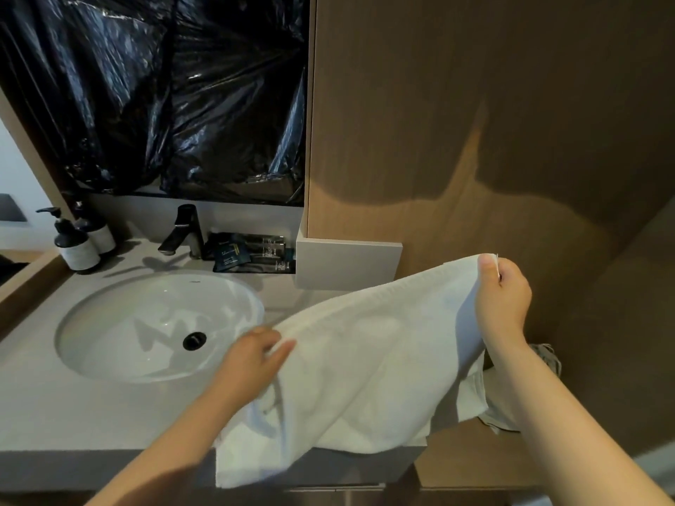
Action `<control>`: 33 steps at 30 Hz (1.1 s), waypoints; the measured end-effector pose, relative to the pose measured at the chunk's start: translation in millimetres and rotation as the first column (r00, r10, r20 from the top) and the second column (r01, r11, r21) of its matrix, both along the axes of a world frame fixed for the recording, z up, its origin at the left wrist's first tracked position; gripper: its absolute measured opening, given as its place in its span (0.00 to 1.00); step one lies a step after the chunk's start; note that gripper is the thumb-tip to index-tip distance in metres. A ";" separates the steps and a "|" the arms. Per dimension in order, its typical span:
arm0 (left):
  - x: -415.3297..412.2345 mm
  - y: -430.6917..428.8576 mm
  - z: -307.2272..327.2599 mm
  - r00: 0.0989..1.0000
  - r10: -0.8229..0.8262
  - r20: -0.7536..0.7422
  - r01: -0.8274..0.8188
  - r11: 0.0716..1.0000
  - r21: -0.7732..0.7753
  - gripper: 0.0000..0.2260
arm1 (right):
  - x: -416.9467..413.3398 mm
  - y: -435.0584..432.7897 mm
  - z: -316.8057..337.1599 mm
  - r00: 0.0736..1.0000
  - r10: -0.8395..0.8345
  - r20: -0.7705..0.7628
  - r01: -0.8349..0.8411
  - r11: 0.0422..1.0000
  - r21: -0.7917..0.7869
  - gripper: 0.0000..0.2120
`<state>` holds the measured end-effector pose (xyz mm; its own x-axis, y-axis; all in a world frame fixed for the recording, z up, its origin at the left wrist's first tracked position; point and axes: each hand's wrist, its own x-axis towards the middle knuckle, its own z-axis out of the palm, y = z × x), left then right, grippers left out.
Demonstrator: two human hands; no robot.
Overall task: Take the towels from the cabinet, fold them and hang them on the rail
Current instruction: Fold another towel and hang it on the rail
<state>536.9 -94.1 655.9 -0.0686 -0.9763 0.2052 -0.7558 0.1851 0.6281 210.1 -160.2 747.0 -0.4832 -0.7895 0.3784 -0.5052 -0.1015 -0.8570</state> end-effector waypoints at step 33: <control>65.0 -37.6 -25.3 0.920 0.181 0.347 -0.230 0.967 0.107 0.13 | -26.7 -6.0 -34.2 0.985 -0.173 0.020 0.167 0.973 0.159 0.16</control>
<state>601.9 -131.7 630.6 0.0968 -0.9933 0.0625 -0.9369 -0.0697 0.3426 183.4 -166.2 712.8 -0.6257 -0.7427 0.2385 -0.4745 0.1198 -0.8720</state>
